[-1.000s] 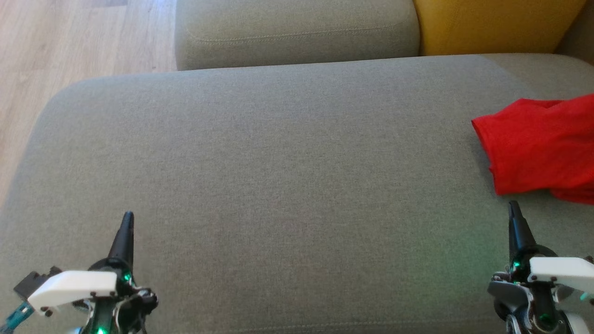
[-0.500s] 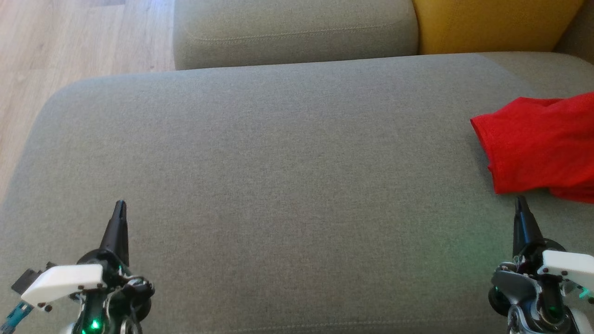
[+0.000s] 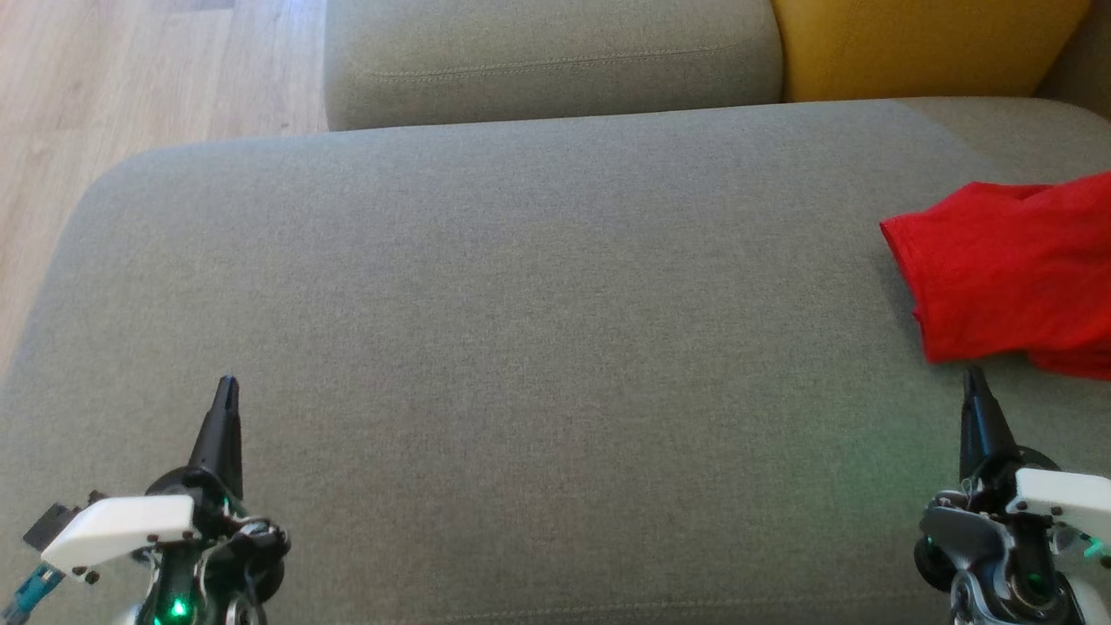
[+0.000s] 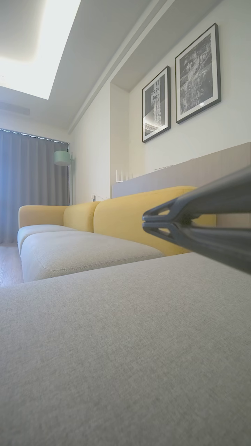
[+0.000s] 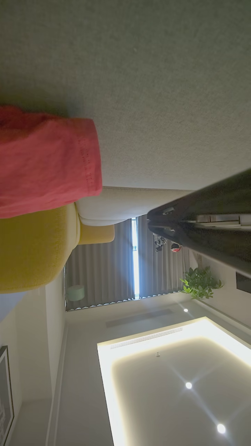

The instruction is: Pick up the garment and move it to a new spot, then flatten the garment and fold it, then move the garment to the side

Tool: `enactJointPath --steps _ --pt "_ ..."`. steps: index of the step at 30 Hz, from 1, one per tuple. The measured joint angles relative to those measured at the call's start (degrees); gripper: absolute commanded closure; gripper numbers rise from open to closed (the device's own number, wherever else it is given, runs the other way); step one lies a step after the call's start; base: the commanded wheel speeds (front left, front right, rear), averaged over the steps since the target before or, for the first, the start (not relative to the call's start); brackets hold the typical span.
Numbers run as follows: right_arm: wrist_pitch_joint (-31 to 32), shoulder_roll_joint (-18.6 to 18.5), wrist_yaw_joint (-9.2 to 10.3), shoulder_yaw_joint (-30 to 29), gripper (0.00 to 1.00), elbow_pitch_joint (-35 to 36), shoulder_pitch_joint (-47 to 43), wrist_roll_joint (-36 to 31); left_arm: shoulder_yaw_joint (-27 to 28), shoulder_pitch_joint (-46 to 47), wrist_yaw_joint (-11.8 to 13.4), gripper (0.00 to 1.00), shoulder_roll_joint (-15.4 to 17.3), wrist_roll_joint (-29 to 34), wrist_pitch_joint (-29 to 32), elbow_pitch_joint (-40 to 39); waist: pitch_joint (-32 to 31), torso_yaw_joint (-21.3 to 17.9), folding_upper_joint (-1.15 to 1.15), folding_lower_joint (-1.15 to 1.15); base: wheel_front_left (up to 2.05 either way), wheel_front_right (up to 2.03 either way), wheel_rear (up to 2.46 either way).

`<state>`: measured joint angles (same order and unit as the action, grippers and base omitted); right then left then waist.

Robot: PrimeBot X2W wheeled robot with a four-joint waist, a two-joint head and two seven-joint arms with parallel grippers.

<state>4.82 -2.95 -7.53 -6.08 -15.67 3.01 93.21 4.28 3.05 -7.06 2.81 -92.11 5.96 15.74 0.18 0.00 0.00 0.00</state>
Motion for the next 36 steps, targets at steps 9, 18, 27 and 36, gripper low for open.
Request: enactJointPath --steps 9,18,27,36 --pt "0.3 0.0 0.00 -0.2 1.00 0.0 0.0 0.0 0.0 0.0 0.0 1.00 0.0 0.0 0.0 0.0 0.0 0.0 0.00 0.00 0.00 0.00 0.00" --pt "0.5 0.0 0.00 -0.4 1.00 0.0 0.0 0.0 0.1 0.0 0.0 1.00 -0.1 0.0 0.0 0.0 0.0 0.0 0.00 0.00 0.00 0.00 0.00" --pt "0.5 0.0 0.00 -0.5 1.00 -0.1 0.0 0.0 0.1 0.0 0.0 1.00 -0.1 0.0 0.0 0.0 0.0 0.0 0.00 0.00 0.00 0.00 0.00" --pt "0.8 0.1 0.00 -0.6 1.00 -0.1 0.0 -0.1 0.1 0.0 0.0 1.00 -0.1 0.0 0.0 0.0 0.0 0.0 0.00 0.00 0.00 0.00 0.00"
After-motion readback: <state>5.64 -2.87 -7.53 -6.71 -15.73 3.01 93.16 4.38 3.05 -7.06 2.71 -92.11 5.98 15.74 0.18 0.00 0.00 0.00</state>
